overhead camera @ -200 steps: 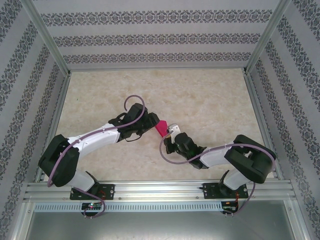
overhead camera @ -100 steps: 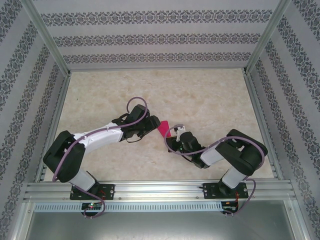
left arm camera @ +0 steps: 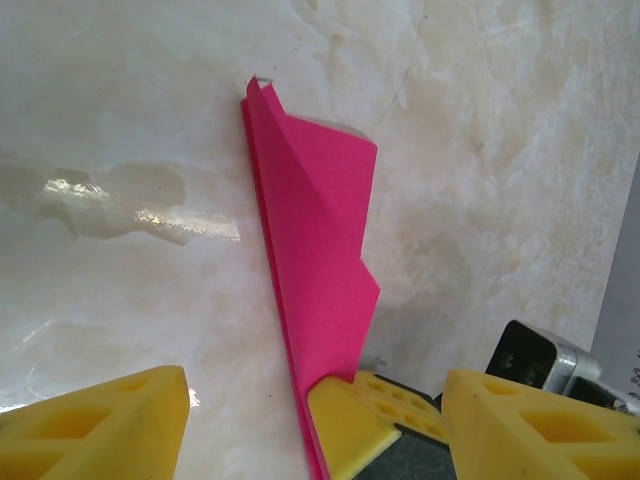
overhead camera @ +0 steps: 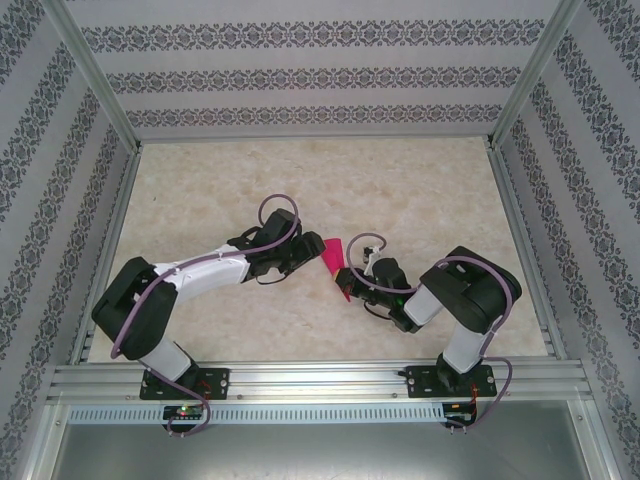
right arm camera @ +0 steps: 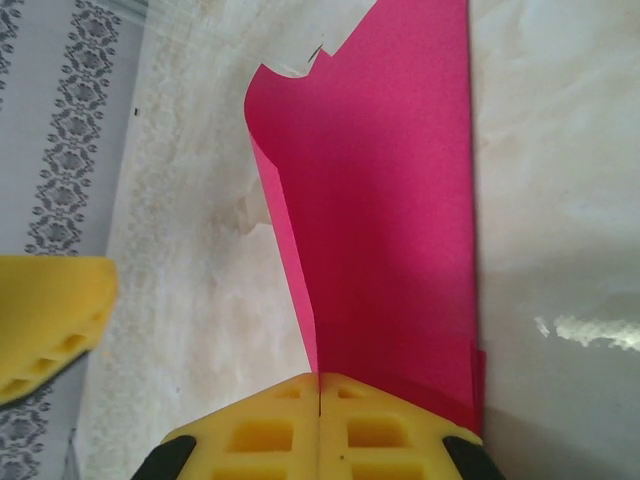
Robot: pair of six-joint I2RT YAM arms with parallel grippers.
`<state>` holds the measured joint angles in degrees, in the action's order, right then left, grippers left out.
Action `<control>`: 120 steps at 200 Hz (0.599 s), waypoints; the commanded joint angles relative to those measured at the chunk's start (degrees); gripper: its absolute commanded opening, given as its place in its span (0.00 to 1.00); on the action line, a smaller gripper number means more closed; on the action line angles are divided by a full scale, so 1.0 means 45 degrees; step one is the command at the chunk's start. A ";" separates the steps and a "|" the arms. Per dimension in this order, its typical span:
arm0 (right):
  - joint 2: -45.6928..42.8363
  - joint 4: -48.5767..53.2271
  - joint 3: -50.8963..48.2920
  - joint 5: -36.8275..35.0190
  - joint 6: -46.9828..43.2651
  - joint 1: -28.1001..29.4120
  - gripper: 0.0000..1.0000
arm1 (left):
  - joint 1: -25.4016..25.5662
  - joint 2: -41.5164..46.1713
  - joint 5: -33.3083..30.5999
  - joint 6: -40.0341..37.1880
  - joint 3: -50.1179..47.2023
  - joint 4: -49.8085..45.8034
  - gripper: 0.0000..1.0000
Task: Fold a paper plane with a square sheet of paper (pick it up from the middle)
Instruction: Fold the wing for the fifth time at the center of the table.
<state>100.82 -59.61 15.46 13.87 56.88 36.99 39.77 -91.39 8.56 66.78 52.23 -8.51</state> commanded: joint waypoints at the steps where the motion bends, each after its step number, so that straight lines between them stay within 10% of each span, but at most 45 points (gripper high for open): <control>1: -0.0040 -0.0599 -0.0054 0.0717 0.0588 -0.0096 0.02 | -0.0087 -0.0425 0.0385 -0.0353 0.0276 0.0693 0.73; 120: -0.3302 0.4807 0.0449 -0.2942 -0.6735 0.1860 0.06 | -0.0185 -0.2895 0.0393 0.0593 0.2594 -0.1780 0.77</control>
<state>88.79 -42.59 16.14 7.99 36.77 42.94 39.75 -104.07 10.41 67.81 62.65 -10.83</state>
